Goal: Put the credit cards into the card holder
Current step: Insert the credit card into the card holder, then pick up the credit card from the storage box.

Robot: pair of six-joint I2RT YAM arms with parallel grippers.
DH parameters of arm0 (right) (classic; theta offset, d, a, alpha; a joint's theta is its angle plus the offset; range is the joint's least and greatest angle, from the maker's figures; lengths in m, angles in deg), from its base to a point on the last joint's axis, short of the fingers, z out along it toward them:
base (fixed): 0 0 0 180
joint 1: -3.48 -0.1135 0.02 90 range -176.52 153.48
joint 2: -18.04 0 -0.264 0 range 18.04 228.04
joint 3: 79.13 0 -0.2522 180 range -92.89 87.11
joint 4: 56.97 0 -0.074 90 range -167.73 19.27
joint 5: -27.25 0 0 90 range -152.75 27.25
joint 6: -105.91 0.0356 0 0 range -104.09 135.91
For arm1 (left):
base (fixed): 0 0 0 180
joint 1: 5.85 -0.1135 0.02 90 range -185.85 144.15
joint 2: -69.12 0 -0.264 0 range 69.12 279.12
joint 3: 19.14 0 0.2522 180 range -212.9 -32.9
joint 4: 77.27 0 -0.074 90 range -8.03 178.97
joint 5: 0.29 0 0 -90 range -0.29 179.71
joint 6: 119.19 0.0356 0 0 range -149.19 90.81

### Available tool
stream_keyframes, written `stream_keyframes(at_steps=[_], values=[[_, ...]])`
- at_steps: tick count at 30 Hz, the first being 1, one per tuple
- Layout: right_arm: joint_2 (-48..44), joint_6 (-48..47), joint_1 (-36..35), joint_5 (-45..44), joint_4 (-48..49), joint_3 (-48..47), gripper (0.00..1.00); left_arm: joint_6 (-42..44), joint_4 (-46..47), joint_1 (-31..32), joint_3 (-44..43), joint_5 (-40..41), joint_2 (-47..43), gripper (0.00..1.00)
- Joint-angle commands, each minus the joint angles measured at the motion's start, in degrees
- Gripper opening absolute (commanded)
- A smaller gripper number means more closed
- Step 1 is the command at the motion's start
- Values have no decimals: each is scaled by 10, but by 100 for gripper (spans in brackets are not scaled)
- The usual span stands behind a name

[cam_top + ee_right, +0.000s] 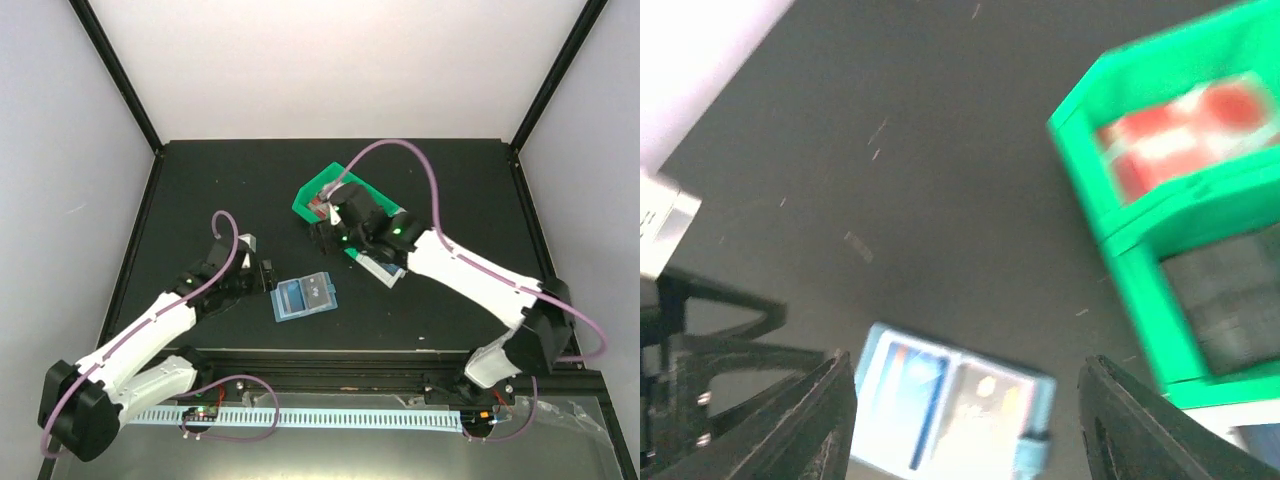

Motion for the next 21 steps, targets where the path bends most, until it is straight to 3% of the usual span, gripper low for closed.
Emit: stream_keyframes(at_steps=[1, 7, 12, 15, 18, 21], values=[[-63, -116, 20, -131, -68, -21, 63, 19, -20, -3, -37, 13, -42, 78], [-61, -185, 94, -134, -76, -71, 65, 60, -8, -9, -78, 42, -48, 99], [-13, -248, 152, -54, -78, -92, 65, 74, 20, -14, -121, 11, 1, 99], [35, -293, 179, -25, -103, -122, 62, 72, 84, -16, -135, -43, 48, 99], [92, -326, 205, 6, -131, -169, 59, 63, 149, -17, -158, -124, 109, 99], [148, -352, 222, 26, -152, -212, 58, 21, 175, -16, -191, -146, 196, 98]])
